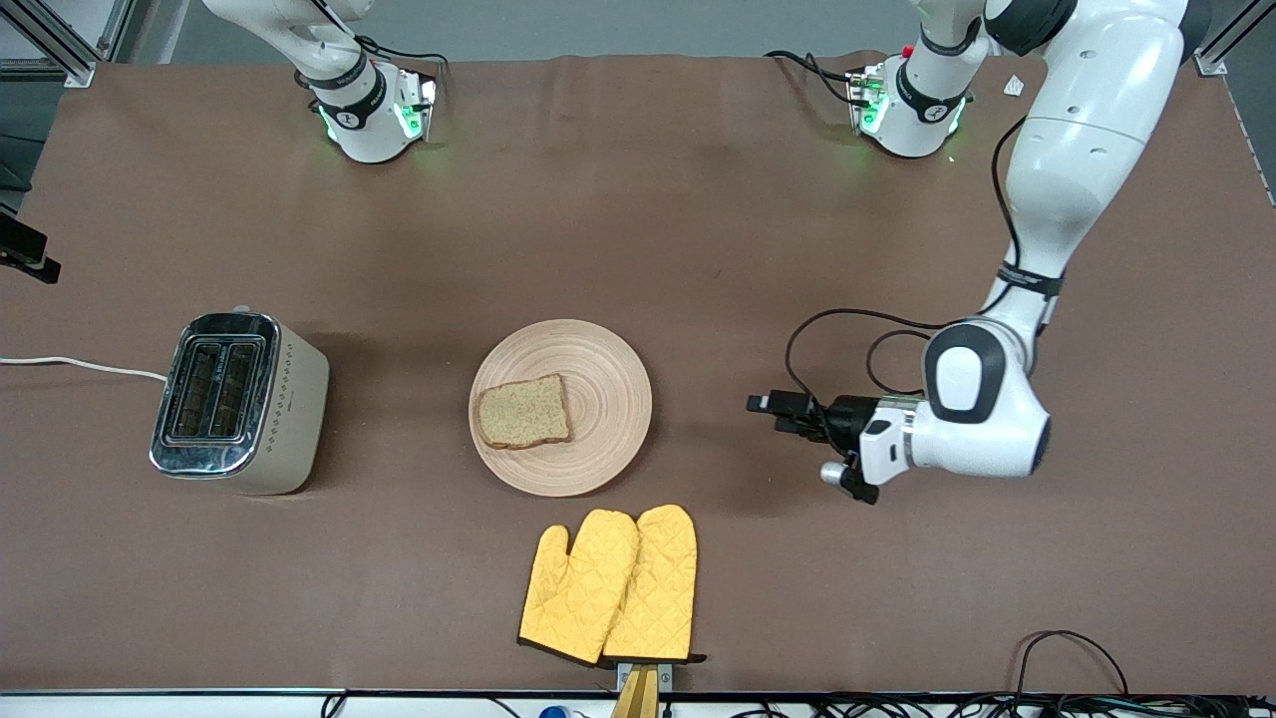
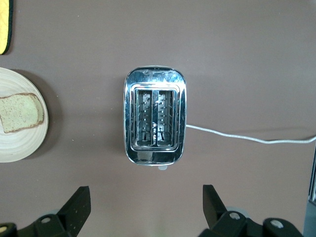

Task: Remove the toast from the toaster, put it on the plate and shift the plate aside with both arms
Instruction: 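Reach the left gripper to the wooden plate rim and grasp it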

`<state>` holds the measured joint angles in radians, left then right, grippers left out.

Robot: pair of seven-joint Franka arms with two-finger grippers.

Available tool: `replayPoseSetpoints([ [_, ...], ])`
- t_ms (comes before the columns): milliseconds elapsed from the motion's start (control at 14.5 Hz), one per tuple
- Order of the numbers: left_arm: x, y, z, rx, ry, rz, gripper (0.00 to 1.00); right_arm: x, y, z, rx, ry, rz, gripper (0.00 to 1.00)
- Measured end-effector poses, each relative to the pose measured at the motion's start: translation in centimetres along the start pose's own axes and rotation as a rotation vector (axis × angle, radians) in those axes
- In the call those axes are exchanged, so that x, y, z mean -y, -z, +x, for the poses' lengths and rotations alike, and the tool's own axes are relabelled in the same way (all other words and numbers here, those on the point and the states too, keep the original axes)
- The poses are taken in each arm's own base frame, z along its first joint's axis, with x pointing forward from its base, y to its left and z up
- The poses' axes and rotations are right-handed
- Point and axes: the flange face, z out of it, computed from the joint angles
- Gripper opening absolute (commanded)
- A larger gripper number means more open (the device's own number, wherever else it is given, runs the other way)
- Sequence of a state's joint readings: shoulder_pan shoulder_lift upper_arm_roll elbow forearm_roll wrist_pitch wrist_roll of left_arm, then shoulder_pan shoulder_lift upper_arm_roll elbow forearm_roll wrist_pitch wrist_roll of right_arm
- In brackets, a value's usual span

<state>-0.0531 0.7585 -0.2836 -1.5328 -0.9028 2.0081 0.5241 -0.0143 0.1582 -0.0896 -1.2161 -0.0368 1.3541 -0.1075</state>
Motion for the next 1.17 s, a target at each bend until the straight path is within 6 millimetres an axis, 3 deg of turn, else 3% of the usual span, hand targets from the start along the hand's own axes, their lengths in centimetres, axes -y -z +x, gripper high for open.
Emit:
replayPoseSetpoints([
  [206,0.3,-4.1,-1.3,-0.049,-0.020,-0.086,0.79,0.7,-0.3,-0.8,0.005,-0.032,0.004,1.00],
  [344,0.9,-6.4,-1.9,-0.081,-0.029,-0.142,0.76,0.8,-1.4,-0.9,0.012,-0.032,0.006,1.00],
  [551,2.5,-9.6,-2.4,-0.125,-0.026,-0.161,0.69,1.5,-2.5,-1.2,-0.010,-0.021,0.008,1.00],
  [757,2.9,-12.8,-2.9,-0.131,-0.005,-0.151,0.61,2.4,-2.4,-1.9,-0.017,-0.006,0.009,1.00],
  [1170,3.3,-16.7,-2.5,-0.151,0.033,-0.170,0.51,2.8,-3.0,-2.2,0.006,-0.014,0.042,1.00],
])
